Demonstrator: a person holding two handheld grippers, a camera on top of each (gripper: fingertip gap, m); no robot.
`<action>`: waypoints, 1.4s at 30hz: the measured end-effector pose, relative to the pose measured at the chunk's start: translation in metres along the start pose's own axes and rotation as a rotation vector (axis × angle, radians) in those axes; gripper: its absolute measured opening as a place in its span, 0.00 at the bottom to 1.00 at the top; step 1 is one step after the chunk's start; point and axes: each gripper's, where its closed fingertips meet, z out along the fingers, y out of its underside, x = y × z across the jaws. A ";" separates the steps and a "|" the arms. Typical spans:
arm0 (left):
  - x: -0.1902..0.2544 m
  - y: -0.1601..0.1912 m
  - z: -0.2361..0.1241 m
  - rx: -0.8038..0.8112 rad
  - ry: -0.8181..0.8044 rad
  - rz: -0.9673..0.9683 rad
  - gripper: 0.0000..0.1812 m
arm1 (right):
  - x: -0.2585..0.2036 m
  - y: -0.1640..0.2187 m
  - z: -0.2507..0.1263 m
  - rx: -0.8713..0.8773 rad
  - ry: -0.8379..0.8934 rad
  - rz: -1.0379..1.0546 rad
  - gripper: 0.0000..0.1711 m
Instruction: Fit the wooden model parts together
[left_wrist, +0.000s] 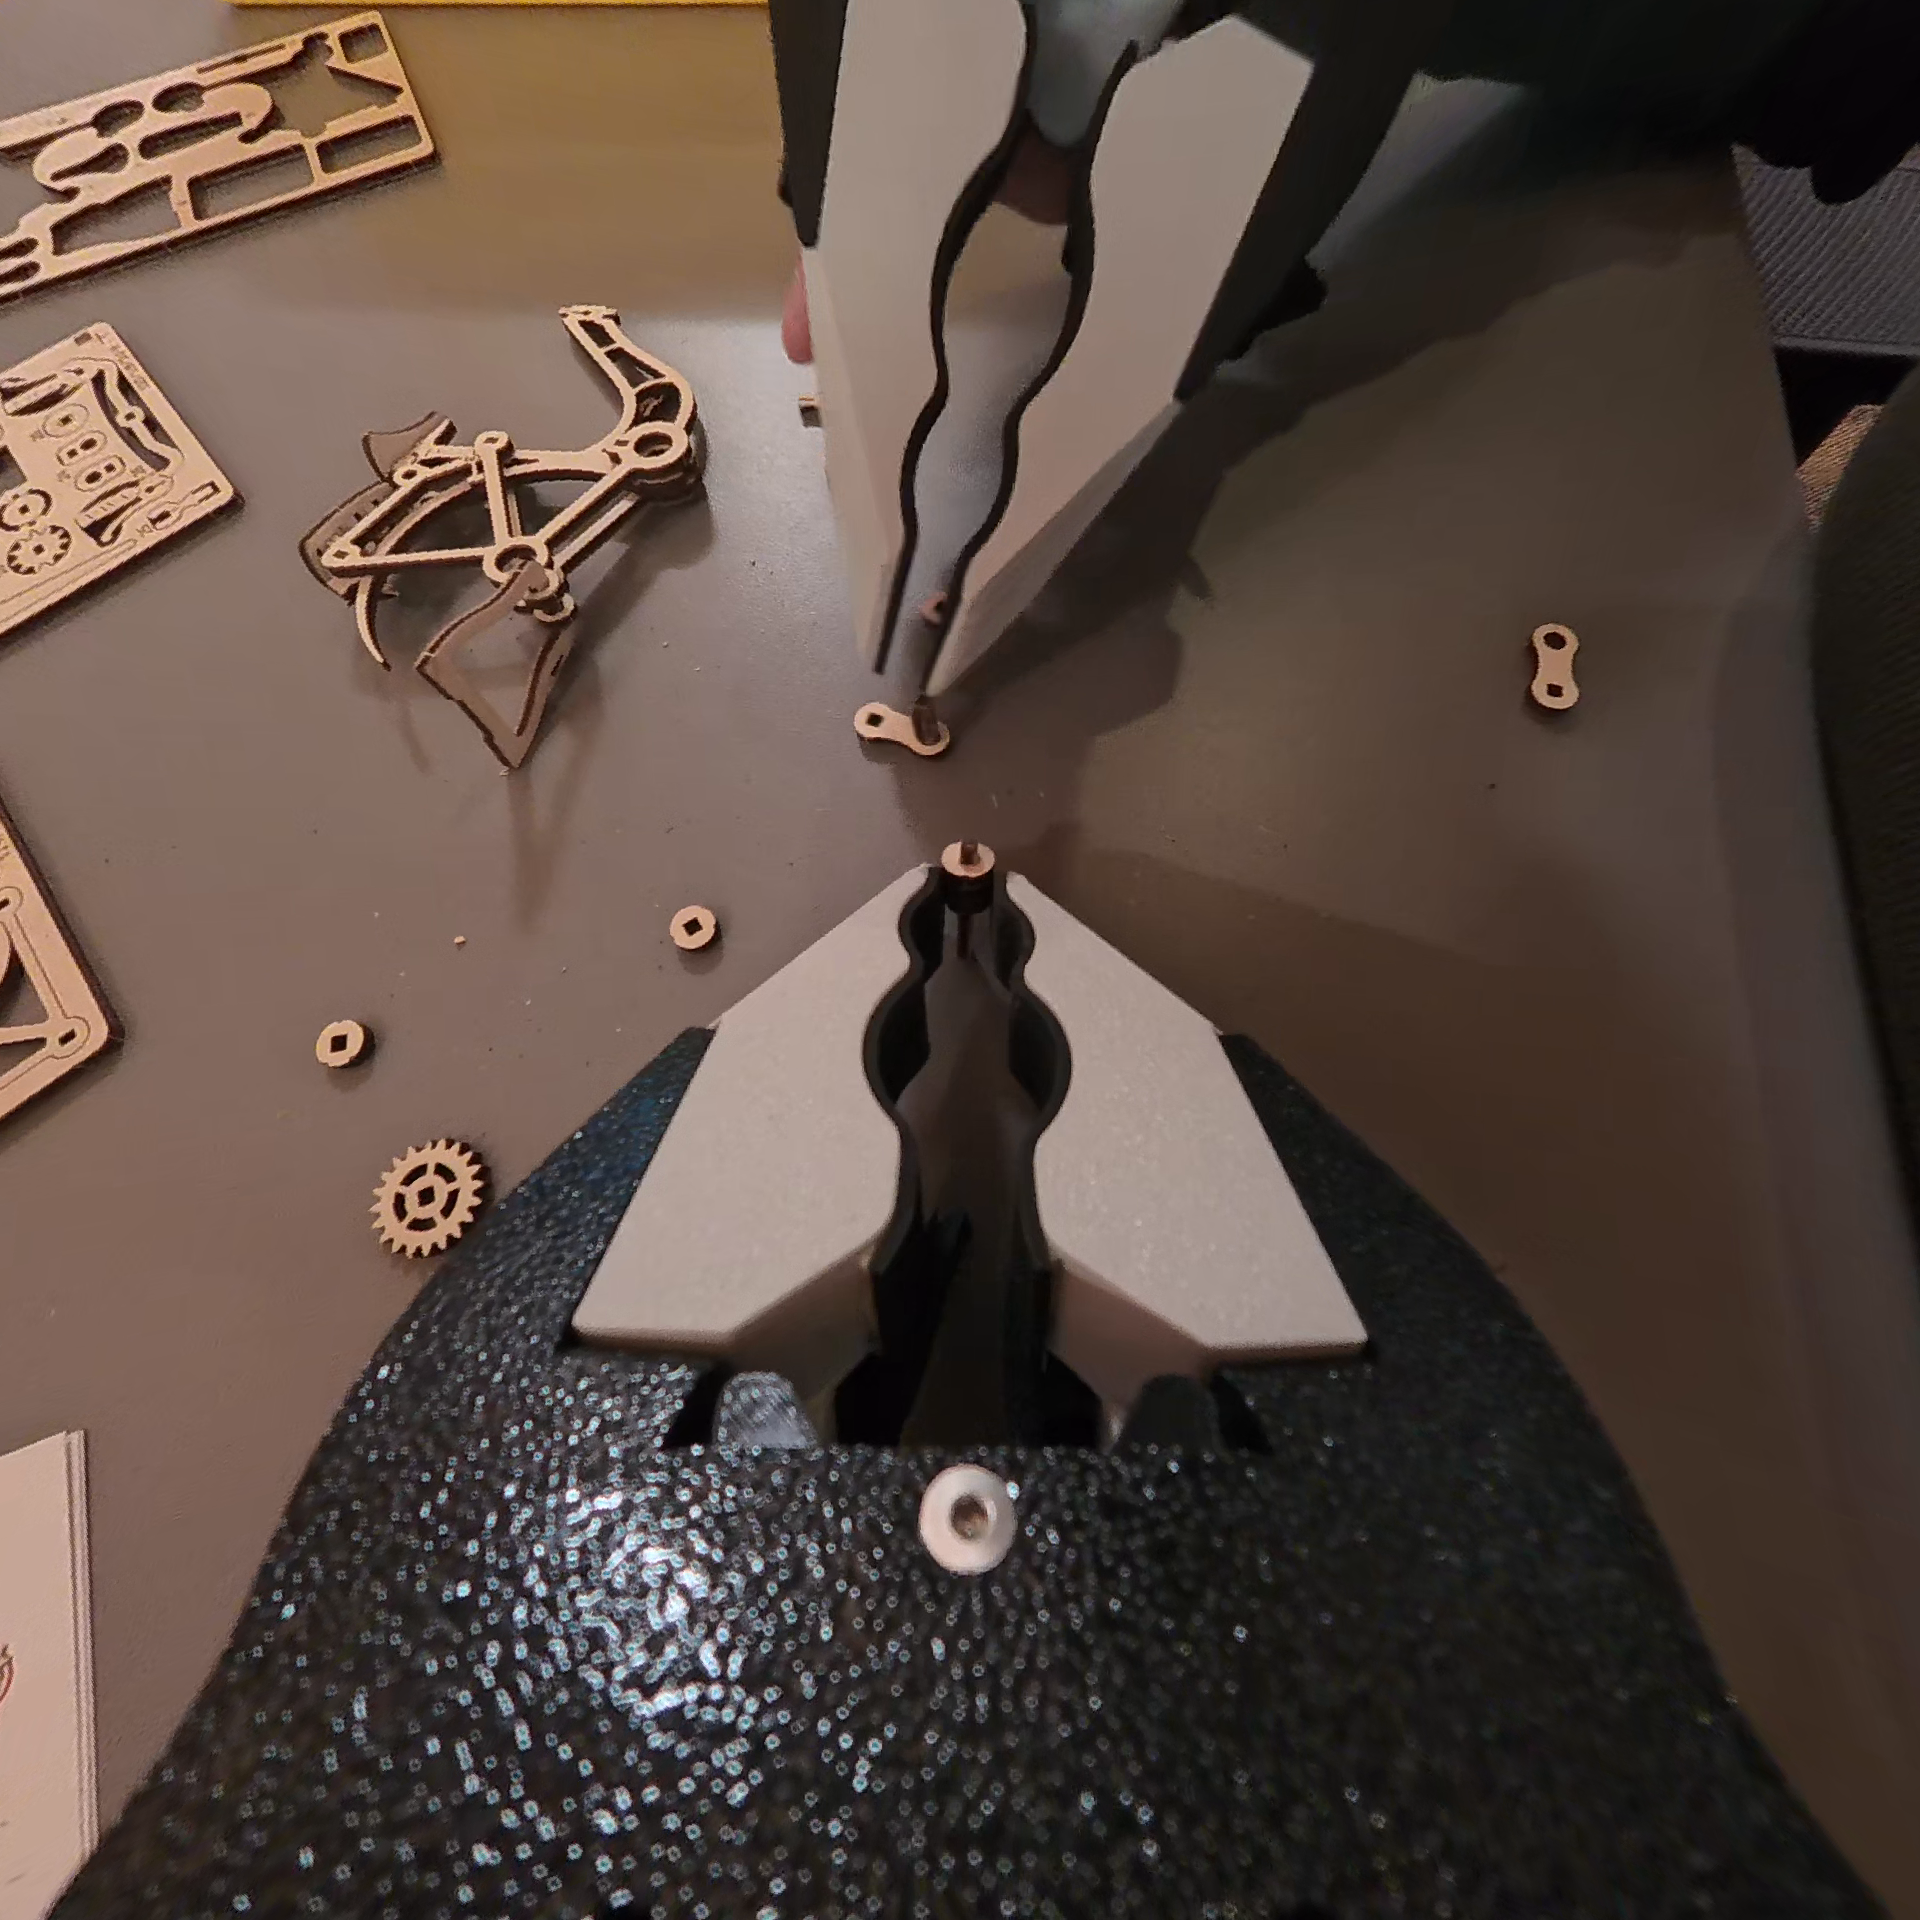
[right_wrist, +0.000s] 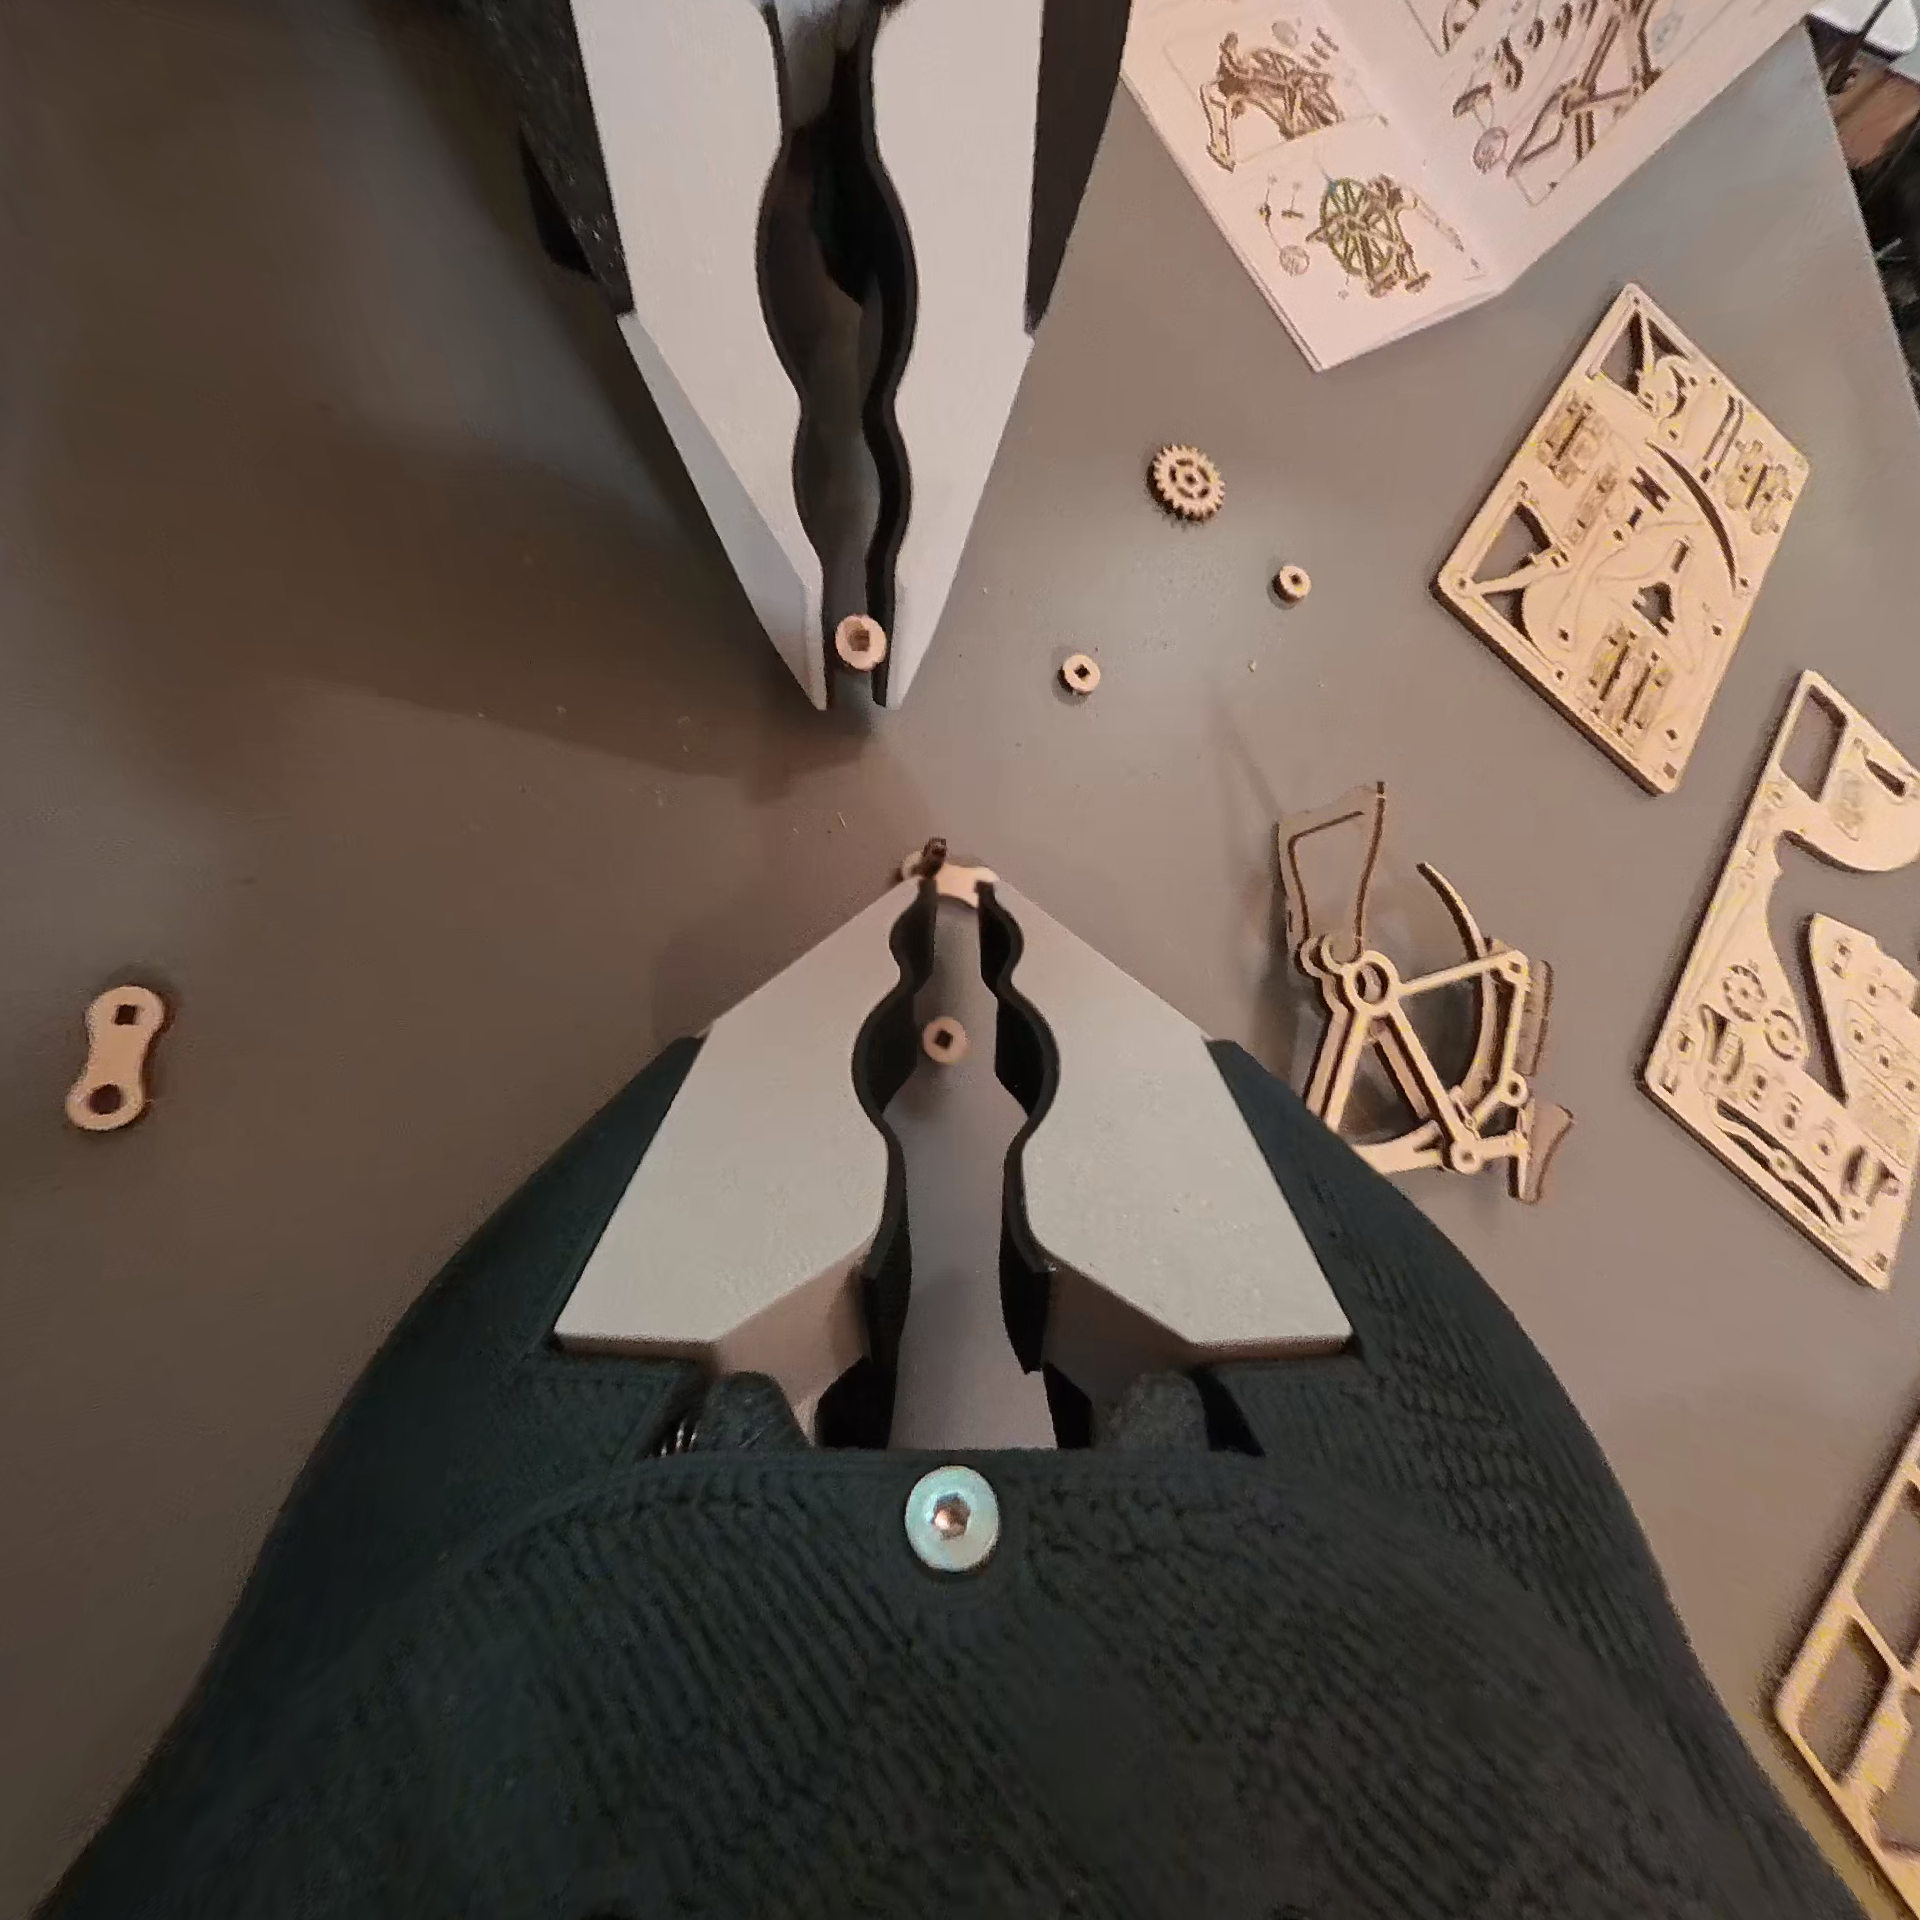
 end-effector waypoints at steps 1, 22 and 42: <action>0.000 0.000 0.000 0.000 0.001 -0.001 0.04 | 0.003 0.002 0.000 -0.012 0.019 -0.004 0.04; 0.004 0.001 0.002 -0.009 0.017 -0.001 0.04 | -0.023 -0.023 -0.003 0.151 -0.143 0.032 0.01; 0.004 0.001 0.002 -0.007 0.022 -0.013 0.04 | -0.024 -0.017 -0.001 0.082 -0.124 0.035 0.15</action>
